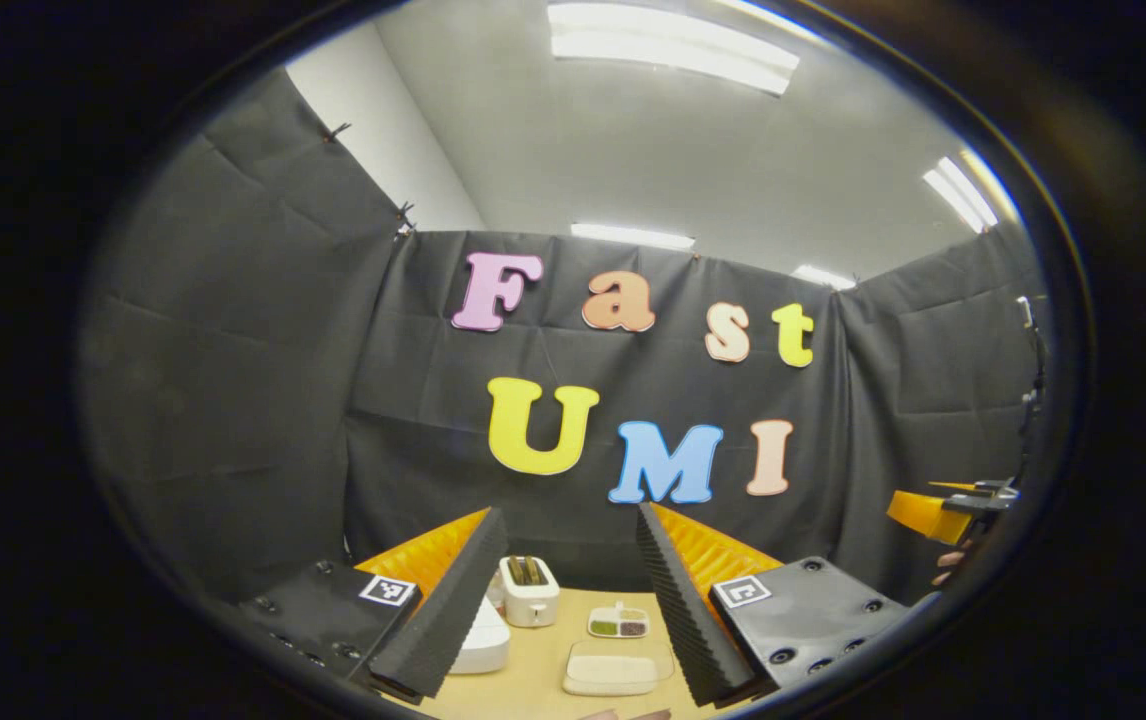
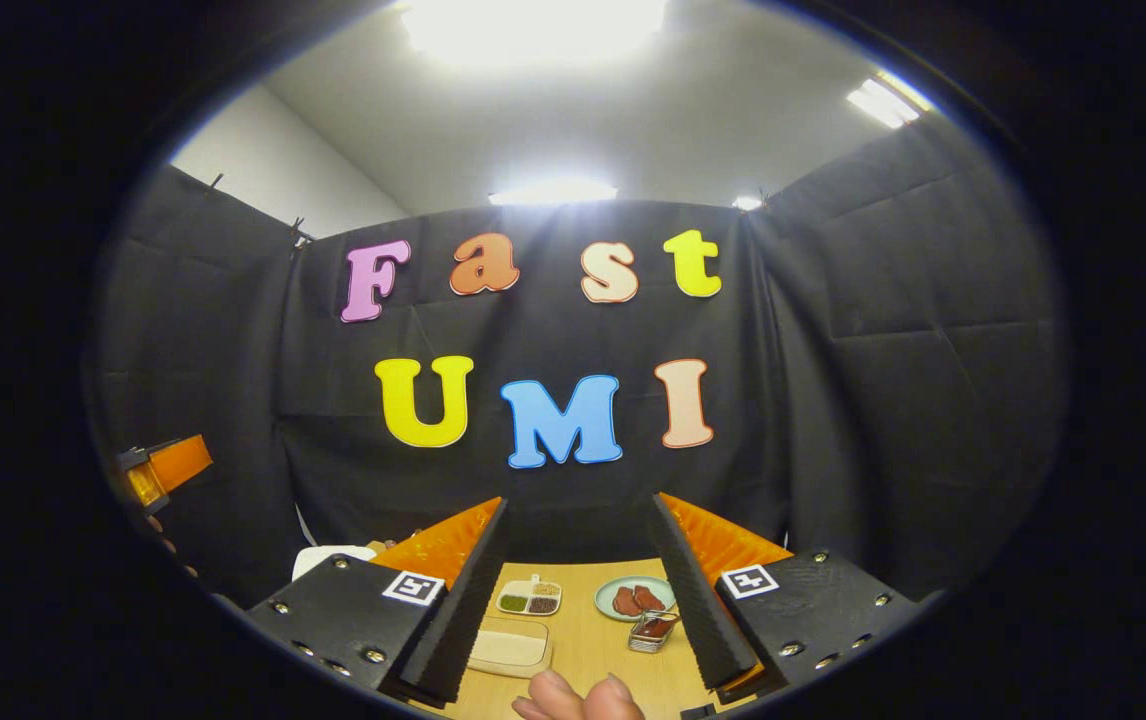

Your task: Close the left gripper, press the button to open the rice cooker; take a wooden spoon from the chopstick holder with the right hand, scoop a spoonful of rice and pour it into the rice cooker, then put the wooden spoon back into the chopstick holder.

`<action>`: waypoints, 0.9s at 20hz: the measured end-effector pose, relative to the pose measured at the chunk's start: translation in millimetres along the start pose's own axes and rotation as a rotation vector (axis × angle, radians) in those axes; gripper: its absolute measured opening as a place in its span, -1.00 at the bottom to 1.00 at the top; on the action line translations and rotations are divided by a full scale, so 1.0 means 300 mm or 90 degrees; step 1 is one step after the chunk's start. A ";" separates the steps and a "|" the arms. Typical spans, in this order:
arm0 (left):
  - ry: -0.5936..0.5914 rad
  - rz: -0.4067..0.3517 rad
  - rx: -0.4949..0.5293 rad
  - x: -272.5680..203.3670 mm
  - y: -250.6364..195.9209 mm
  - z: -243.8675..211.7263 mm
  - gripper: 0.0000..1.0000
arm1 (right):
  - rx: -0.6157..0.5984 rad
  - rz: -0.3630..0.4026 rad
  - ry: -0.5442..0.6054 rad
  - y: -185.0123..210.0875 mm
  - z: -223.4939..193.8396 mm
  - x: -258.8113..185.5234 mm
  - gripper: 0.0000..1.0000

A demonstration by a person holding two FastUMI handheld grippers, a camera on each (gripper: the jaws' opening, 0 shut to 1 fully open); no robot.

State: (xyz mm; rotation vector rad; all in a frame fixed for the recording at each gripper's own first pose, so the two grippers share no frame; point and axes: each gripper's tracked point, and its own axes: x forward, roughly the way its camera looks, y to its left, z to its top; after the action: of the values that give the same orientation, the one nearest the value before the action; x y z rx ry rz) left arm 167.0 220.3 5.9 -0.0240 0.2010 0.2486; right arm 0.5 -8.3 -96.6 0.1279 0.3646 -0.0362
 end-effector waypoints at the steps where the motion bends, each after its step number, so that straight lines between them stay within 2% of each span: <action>1: 0.001 0.000 0.000 0.001 0.006 -0.002 0.73 | 0.002 0.000 0.001 0.001 -0.004 0.001 0.70; 18: 0.013 -0.003 0.004 0.050 0.008 -0.030 0.73 | 0.009 -0.002 0.016 0.004 -0.033 0.029 0.71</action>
State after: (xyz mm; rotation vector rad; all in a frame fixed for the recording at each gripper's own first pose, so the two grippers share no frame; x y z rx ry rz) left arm 178.8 225.9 -5.8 -0.0212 0.2213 0.2424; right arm 5.1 -6.0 -108.8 0.1414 0.3903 -0.0410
